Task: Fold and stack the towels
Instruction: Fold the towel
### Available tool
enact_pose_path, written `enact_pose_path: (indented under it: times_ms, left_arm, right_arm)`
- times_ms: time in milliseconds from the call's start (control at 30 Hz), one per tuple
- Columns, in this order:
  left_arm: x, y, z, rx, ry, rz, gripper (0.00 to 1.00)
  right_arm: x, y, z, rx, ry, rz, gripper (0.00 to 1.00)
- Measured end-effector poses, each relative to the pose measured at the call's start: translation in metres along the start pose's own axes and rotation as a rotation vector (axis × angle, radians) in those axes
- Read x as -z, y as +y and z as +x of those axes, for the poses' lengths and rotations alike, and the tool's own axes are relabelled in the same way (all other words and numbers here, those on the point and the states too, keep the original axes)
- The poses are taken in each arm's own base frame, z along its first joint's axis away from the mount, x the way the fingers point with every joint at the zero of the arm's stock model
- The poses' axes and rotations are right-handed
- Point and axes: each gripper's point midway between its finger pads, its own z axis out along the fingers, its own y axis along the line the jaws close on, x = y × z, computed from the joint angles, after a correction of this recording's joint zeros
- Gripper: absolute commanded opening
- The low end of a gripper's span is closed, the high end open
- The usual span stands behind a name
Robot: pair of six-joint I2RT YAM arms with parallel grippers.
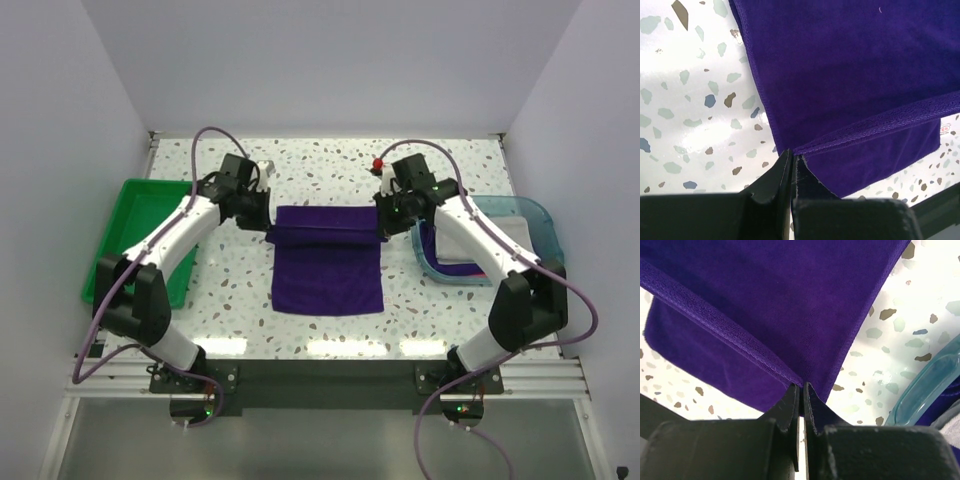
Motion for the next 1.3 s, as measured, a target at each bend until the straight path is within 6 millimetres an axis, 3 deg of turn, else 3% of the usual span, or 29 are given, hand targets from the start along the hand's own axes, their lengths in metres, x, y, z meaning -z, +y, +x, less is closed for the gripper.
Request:
enact_pose_path:
  times_ms: [167,267,533,767,1100,1300]
  left_arm:
    - [0.011,-0.004,0.006,0.008,0.002,0.018,0.00]
    - [0.006,-0.003,0.023,0.020,0.039,0.026,0.00]
    - [-0.027,0.000,0.082,0.063,0.197,0.036,0.00]
    - [-0.044,0.008,0.114,0.094,0.265,0.018,0.00]
    - [-0.045,0.009,0.111,0.102,0.252,0.007,0.00]
    - [-0.030,0.005,0.087,0.092,0.194,-0.001,0.00]
  right_arm:
    - [0.015,0.008,0.000,-0.013,-0.025,-0.020,0.00]
    - [0.013,0.011,0.010,-0.034,-0.009,-0.035,0.00]
    - [-0.032,0.007,0.073,-0.130,0.194,-0.035,0.00]
    - [-0.055,0.008,0.092,-0.179,0.262,-0.053,0.00]
    - [-0.057,0.009,0.095,-0.188,0.265,-0.064,0.00]
    - [-0.043,0.009,0.077,-0.176,0.216,-0.045,0.00]
